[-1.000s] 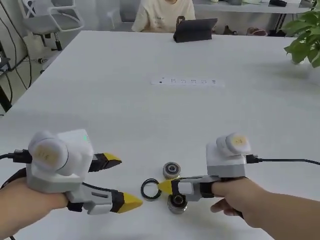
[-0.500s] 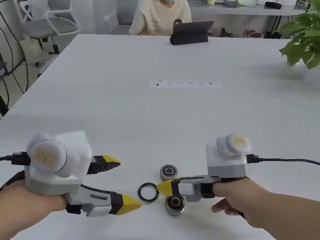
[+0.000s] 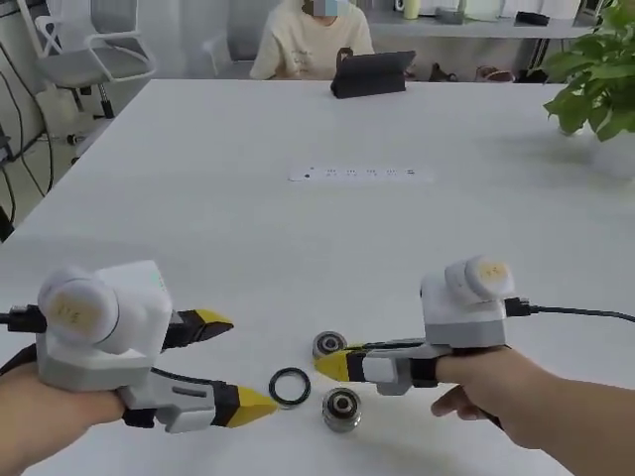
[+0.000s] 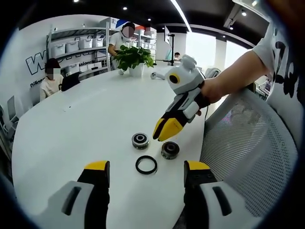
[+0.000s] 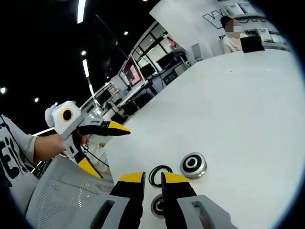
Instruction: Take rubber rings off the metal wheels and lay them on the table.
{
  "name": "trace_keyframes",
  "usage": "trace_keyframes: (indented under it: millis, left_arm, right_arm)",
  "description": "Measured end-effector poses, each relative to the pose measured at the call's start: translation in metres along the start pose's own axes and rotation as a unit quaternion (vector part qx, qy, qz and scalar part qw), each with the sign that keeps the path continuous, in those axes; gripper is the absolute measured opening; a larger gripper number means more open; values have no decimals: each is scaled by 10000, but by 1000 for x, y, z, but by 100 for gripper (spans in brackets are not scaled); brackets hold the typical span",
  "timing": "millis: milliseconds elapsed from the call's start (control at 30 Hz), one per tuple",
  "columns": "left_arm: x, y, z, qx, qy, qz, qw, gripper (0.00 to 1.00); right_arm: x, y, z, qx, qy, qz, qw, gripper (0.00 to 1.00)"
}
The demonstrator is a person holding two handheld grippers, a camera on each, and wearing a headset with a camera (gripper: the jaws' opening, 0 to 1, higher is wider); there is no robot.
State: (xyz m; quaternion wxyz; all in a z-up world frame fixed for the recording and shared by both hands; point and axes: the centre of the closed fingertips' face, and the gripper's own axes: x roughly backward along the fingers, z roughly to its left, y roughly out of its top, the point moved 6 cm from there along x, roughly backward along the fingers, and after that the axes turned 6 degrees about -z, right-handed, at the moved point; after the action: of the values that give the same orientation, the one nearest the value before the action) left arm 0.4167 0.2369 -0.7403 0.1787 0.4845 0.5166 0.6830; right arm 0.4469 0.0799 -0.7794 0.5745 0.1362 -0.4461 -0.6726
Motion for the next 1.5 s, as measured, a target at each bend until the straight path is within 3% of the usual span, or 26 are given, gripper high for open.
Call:
trace_keyframes:
  millis: [133,300,500,700,867,1133,1233,1500]
  left_arm:
    - [6,4,0,5,71,-29,10000,61]
    - [15,6,1,36,182,-106,9998,61]
    - [23,9,-1,92,289,-177,9994,61]
    - [29,14,-8,142,375,-254,9989,62]
    - [34,19,-14,75,450,-308,9985,63]
    - [41,20,-18,110,572,-348,9977,63]
    - [43,20,-20,136,593,-350,9975,63]
    - [45,21,-25,171,623,-372,9972,63]
  right_arm:
    - [8,6,6,39,69,-88,9999,12]
    - [22,8,11,344,71,-77,9994,15]
    - [38,15,20,347,127,-282,9989,18]
    - [55,21,25,733,62,-337,9967,23]
    - [72,26,26,795,-6,-530,9954,30]
    - [95,31,28,1301,-219,-600,9894,42]
    - [101,29,32,1597,-254,-552,9853,48]
    - [116,18,37,1958,-402,-409,9790,59]
